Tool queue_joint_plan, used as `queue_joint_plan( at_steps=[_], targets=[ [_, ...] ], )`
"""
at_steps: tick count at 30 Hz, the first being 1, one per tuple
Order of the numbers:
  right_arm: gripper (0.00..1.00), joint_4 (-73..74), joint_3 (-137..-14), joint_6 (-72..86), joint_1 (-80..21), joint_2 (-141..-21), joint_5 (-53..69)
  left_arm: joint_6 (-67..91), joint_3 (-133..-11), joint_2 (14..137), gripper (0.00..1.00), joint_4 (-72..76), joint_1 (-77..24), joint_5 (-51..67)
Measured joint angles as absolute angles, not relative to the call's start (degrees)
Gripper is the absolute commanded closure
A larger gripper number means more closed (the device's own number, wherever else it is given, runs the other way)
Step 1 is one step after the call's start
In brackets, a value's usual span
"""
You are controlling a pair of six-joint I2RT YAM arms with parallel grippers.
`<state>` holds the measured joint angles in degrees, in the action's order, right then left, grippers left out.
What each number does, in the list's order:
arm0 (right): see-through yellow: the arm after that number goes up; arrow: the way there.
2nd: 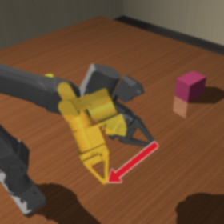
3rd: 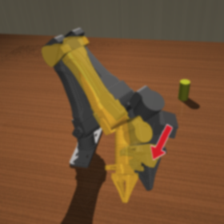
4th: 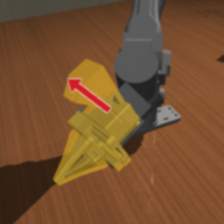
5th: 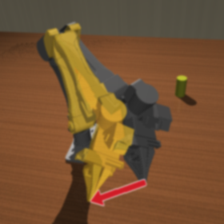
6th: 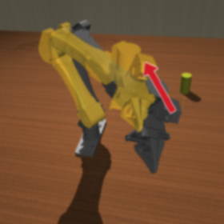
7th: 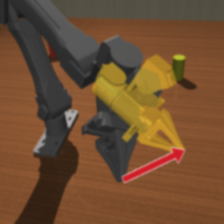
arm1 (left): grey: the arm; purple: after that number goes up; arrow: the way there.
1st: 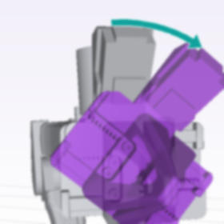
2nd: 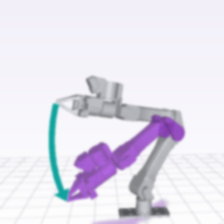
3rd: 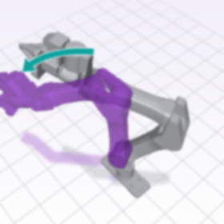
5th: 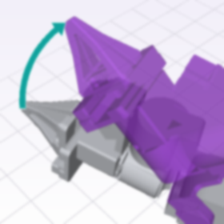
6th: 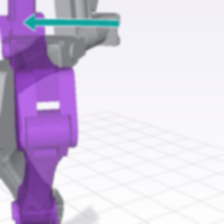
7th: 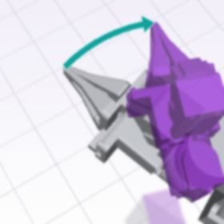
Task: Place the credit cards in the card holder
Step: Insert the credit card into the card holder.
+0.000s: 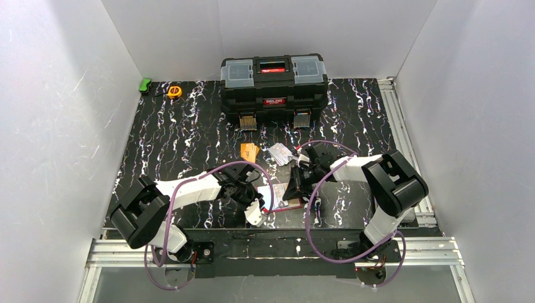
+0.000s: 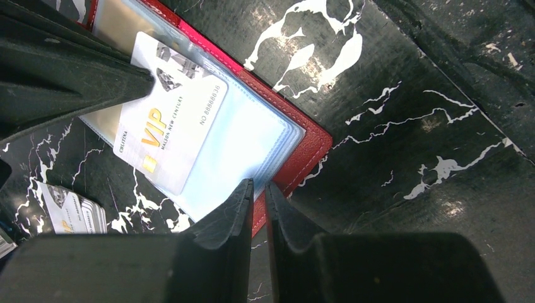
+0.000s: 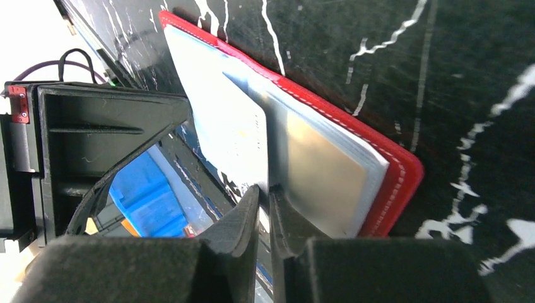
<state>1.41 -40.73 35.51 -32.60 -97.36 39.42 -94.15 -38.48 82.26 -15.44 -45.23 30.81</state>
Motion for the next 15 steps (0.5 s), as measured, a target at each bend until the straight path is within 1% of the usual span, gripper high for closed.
queue_joint_plan(
  at_steps=[2,8,11,15],
  targets=[
    [0.78,1.54,-40.97,35.35,-33.28,-97.47,39.38,-93.95,-38.48,82.26,0.88,-15.44,-45.3,30.81],
    [0.76,4.23,-42.78,33.93,-37.06,-97.54,36.88,-93.6,-38.5,82.28,0.88,-15.44,-45.52,30.7],
    [0.71,5.52,-43.62,33.43,-38.13,-97.54,35.75,-93.34,-38.52,82.28,0.88,-15.46,-45.65,30.68],
    [0.6,8.25,-45.41,32.4,-38.98,-97.54,34.39,-92.95,-38.52,82.28,0.88,-15.42,-45.69,30.61]
  ],
)
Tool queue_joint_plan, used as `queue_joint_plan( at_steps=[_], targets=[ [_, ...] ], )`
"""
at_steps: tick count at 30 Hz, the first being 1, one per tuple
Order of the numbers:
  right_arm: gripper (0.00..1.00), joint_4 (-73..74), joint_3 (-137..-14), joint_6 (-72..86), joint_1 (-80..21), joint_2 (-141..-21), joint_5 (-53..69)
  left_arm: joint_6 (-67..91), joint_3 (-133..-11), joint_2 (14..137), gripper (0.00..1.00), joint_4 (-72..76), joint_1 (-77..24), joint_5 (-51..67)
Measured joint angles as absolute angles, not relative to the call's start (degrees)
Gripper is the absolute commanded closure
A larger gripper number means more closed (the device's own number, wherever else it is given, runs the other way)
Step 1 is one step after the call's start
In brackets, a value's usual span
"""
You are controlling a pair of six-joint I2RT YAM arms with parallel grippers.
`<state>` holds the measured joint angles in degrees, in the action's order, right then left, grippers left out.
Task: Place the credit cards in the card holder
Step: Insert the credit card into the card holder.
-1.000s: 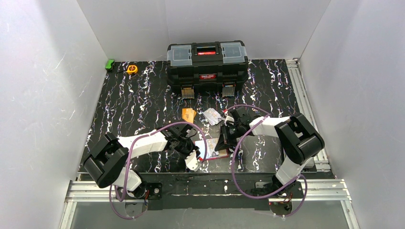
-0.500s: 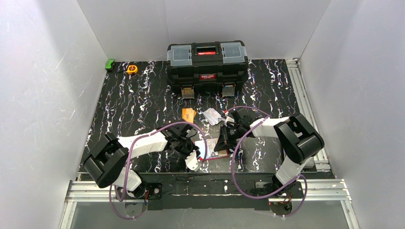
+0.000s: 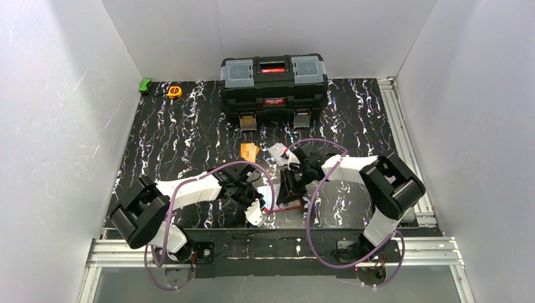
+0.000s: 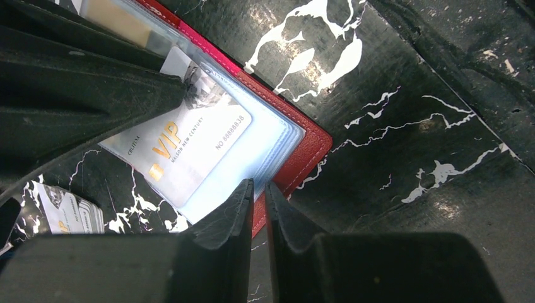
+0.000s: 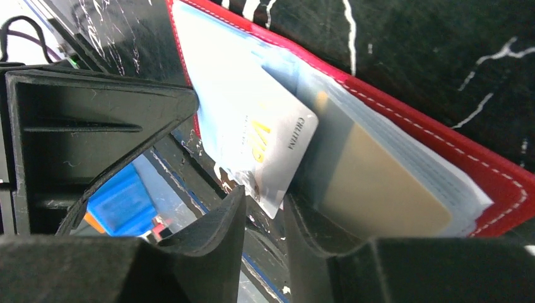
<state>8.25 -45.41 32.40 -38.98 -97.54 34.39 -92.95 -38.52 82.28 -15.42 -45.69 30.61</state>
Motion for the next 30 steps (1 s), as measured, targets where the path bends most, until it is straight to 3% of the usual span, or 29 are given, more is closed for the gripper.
queue_joint_plan(
  at_steps=[15,30],
  targets=[
    [0.59,18.04,-53.08,26.74,-39.62,-99.79,30.5,-92.55,-36.91,81.28,0.89,-13.28,-46.37,30.92],
    [0.57,18.28,-55.07,26.46,-40.05,-98.39,23.27,-92.38,-35.11,80.18,0.89,-10.85,-46.37,30.94]
  ],
)
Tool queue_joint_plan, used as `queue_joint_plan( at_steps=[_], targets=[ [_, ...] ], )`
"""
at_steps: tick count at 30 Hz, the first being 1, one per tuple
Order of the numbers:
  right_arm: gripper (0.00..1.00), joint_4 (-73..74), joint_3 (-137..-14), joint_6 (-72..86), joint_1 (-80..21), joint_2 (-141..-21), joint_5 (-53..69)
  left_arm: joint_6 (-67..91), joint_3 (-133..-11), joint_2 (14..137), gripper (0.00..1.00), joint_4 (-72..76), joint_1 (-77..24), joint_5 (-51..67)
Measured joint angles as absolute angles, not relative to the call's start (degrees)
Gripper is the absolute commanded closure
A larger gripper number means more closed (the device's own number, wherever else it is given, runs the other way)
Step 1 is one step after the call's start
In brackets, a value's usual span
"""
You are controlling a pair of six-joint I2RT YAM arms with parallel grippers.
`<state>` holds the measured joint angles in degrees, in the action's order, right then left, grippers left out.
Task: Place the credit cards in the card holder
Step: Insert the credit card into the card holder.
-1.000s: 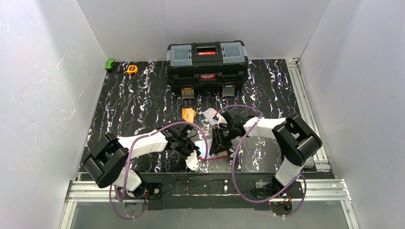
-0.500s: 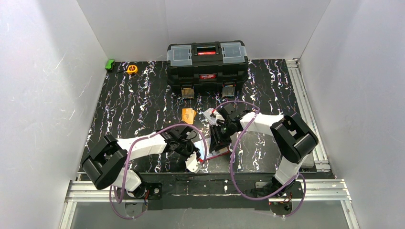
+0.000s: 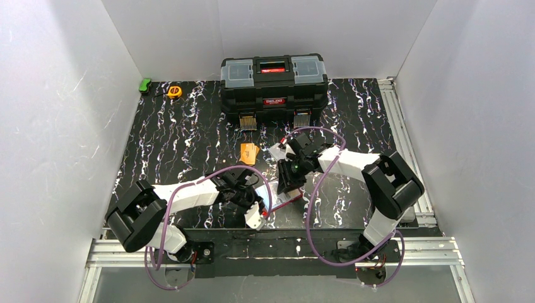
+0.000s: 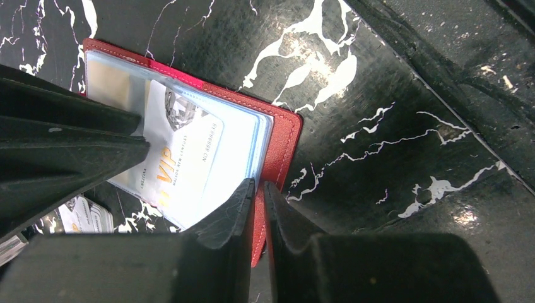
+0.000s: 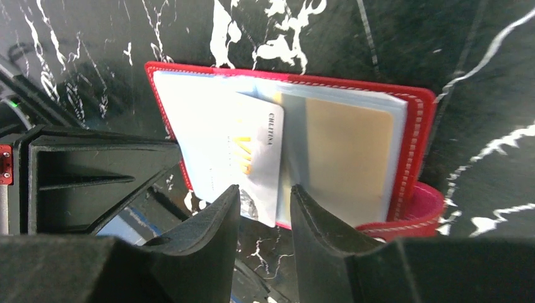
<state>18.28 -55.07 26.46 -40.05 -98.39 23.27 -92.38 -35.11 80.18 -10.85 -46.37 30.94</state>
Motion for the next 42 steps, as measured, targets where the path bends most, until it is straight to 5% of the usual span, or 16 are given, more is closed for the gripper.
queue_joint_plan(
  at_steps=[6,11,15,42],
  targets=[
    [0.61,17.78,-54.89,25.32,-40.16,-95.57,17.58,-92.31,-34.96,80.14,0.9,-10.61,-46.37,30.96],
    [0.85,17.39,-54.92,25.02,-40.4,-95.64,14.37,-92.31,-34.96,80.14,0.9,-10.61,-46.39,30.96],
    [0.92,16.91,-54.96,25.04,-41.32,-96.27,11.86,-92.16,-34.94,80.14,0.9,-10.52,-46.48,30.96],
    [0.96,14.55,-57.19,25.69,-47.18,-98.85,10.15,-91.66,-34.44,79.92,0.91,-9.8,-46.48,31.11]
  ],
)
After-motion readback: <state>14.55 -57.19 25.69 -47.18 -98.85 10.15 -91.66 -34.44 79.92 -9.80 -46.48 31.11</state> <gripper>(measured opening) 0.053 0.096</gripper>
